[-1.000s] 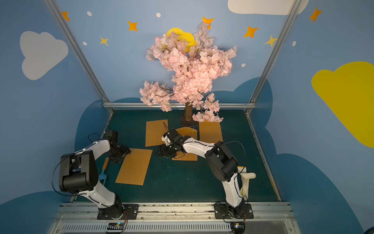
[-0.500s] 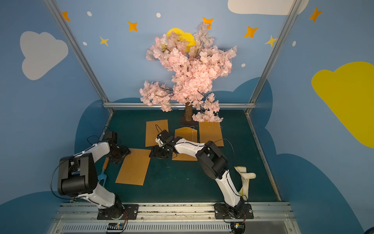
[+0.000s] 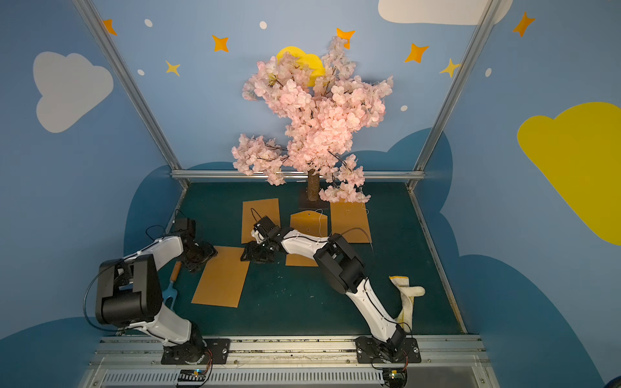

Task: Open the file bag
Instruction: Pick up the file bag from the center of the board.

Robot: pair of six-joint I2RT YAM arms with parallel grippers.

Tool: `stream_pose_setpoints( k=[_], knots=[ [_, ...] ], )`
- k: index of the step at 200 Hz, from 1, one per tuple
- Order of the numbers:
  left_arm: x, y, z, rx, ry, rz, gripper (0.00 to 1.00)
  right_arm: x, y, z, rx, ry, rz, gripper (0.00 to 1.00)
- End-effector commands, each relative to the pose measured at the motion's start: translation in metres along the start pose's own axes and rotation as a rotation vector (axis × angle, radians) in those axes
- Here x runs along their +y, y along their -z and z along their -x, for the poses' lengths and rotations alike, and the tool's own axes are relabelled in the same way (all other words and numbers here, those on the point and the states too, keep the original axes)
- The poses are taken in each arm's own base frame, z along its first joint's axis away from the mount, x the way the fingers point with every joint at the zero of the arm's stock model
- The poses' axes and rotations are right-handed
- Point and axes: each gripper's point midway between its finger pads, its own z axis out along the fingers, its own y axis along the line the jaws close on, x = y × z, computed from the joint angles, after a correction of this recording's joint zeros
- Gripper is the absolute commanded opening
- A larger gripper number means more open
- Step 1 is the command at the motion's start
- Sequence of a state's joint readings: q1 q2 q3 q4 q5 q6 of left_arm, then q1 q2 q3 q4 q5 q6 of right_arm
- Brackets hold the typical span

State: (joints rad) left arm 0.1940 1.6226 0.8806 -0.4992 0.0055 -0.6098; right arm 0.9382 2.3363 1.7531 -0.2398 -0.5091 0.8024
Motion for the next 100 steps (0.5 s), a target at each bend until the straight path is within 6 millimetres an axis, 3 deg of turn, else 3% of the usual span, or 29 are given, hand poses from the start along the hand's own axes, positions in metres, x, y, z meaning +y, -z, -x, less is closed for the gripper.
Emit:
stream_pose_setpoints(
  k=[1, 100],
  knots=[
    [-0.014, -0.028, -0.042, 0.164, -0.012, -0.091, 0.74, -0.014, -0.016, -0.011, 0.046, -0.032, -0.029, 0.63],
    [-0.018, -0.031, -0.041, 0.166, -0.032, -0.101, 0.7, -0.002, -0.027, -0.007, 0.059, -0.034, 0.054, 0.61]
  ],
)
